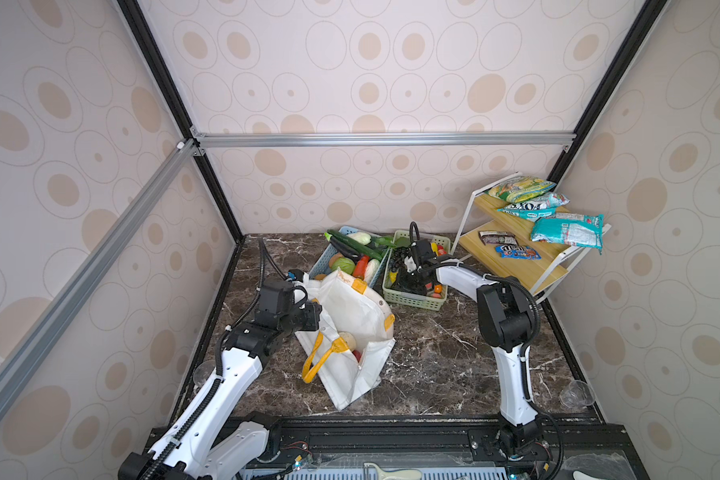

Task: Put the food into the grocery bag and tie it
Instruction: 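Close the right gripper on the green pear in the basket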

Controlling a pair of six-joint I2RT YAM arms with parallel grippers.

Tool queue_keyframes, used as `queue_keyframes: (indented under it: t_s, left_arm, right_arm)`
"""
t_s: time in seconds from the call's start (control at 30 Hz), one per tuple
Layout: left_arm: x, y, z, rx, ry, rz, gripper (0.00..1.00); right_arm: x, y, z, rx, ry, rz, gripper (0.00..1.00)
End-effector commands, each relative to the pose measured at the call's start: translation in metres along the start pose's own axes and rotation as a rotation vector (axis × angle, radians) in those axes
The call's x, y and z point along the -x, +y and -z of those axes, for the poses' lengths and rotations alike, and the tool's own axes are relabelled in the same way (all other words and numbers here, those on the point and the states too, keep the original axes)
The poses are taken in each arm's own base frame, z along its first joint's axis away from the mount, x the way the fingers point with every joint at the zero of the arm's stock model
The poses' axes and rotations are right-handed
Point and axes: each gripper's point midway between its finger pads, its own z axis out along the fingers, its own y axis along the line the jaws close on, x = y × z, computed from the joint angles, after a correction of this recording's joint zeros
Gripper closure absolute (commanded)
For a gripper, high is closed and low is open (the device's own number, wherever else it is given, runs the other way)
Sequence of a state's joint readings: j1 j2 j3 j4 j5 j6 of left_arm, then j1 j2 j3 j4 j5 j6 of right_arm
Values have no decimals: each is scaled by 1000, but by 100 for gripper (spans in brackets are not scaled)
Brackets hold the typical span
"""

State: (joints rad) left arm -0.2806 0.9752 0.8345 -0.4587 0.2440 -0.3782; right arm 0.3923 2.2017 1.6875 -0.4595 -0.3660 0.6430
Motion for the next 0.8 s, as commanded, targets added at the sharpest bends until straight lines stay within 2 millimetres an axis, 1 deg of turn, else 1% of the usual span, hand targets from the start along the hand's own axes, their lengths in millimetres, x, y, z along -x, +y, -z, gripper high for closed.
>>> queue_keyframes:
  t_s: [0.0,0.47,0.77]
  left_arm:
    - [13,-3,7,-8,-56,-7,100]
    - [12,-3,7,-7,-54,-6,100]
    - [12,-3,7,-9,-56,-7,100]
  right_arm:
    - [7,15,23,49,-34,6,73]
    - [11,25,43,93,-62,8,73]
    - [11,39,65,133,-89,27,73]
